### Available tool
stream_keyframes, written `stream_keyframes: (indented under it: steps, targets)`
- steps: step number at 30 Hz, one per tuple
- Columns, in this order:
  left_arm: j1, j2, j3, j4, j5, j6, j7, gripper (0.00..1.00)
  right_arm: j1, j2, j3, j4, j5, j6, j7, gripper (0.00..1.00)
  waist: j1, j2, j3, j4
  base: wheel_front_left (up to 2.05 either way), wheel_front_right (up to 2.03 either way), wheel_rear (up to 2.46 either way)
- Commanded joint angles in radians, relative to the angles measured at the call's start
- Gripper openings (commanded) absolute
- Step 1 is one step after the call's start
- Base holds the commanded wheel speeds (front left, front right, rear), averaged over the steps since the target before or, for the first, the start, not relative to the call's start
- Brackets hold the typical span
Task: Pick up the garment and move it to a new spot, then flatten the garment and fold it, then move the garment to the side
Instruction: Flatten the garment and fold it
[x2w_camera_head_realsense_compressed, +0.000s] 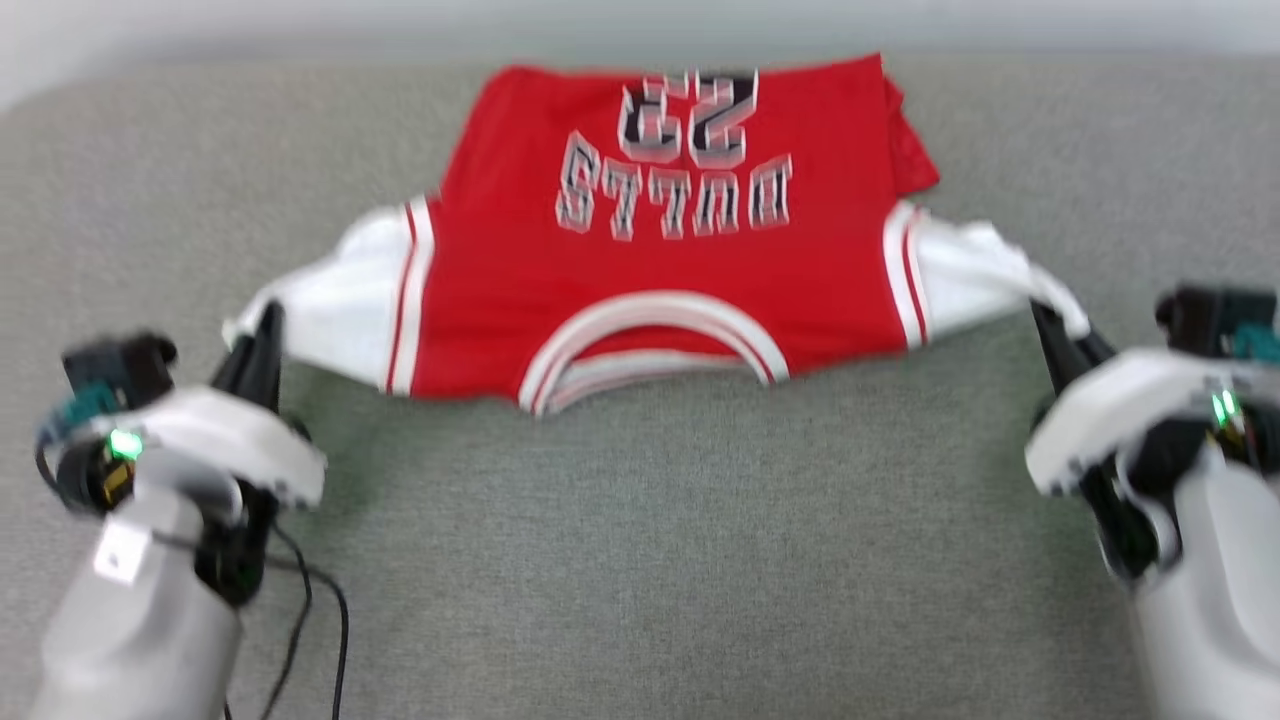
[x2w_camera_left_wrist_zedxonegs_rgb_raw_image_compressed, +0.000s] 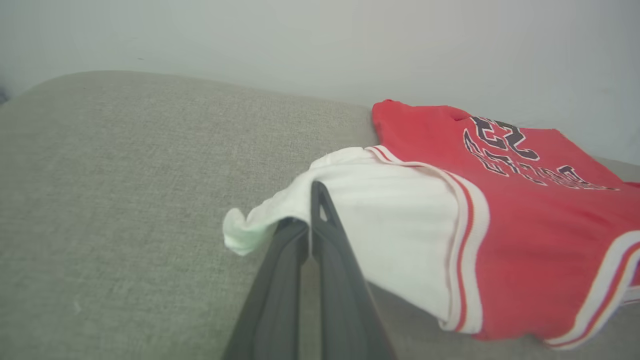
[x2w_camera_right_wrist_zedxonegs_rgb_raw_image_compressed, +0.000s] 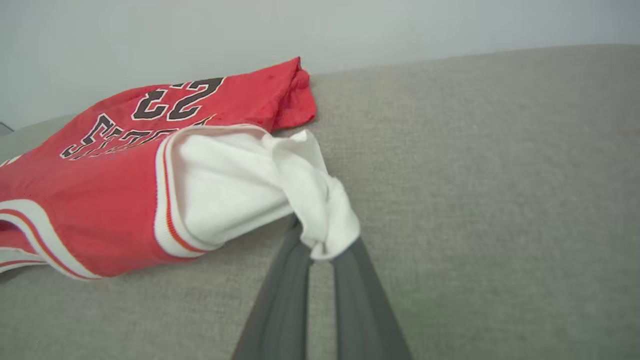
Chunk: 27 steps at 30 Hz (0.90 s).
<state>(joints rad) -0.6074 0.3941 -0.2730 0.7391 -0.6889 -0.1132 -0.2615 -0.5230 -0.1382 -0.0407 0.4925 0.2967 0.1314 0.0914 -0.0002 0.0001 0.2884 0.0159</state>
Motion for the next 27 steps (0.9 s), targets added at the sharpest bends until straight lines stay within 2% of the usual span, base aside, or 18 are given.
stream_keyframes:
  steps: [1, 7, 15, 22, 27]
  targets:
    - [0.054, 0.005, 0.011, -0.026, 0.007, 0.014, -0.005, 0.0, 0.064, -0.006, -0.023, -0.042, 0.007, -0.001, 0.017, 0.0, 0.0002, -0.0001, -0.065, 0.007, 0.0, 0.0, 0.0]
    - [0.27, -0.003, 0.011, -0.14, -0.01, 0.063, 0.005, 0.0, 0.328, 0.033, -0.123, -0.232, 0.011, -0.002, 0.103, 0.0, 0.0002, -0.0001, -0.149, 0.024, 0.0, 0.0, 0.0]
    - [0.521, 0.031, 0.012, -0.35, -0.015, 0.163, 0.063, 0.0, 0.61, 0.08, -0.214, -0.452, 0.004, -0.002, 0.208, 0.0, 0.0002, -0.0001, -0.239, 0.041, 0.0, 0.0, 0.0]
    - [0.703, 0.066, 0.007, -0.559, -0.016, 0.255, 0.14, 0.0, 0.809, 0.086, -0.23, -0.559, 0.017, -0.002, 0.293, 0.0, 0.0002, -0.0001, -0.295, 0.059, 0.0, 0.0, 0.0]
    - [0.76, 0.097, -0.005, -0.665, -0.006, 0.284, 0.195, 0.0, 0.894, 0.086, -0.214, -0.598, -0.003, -0.002, 0.367, 0.0, 0.0002, -0.0001, -0.302, 0.071, 0.0, 0.0, 0.0]
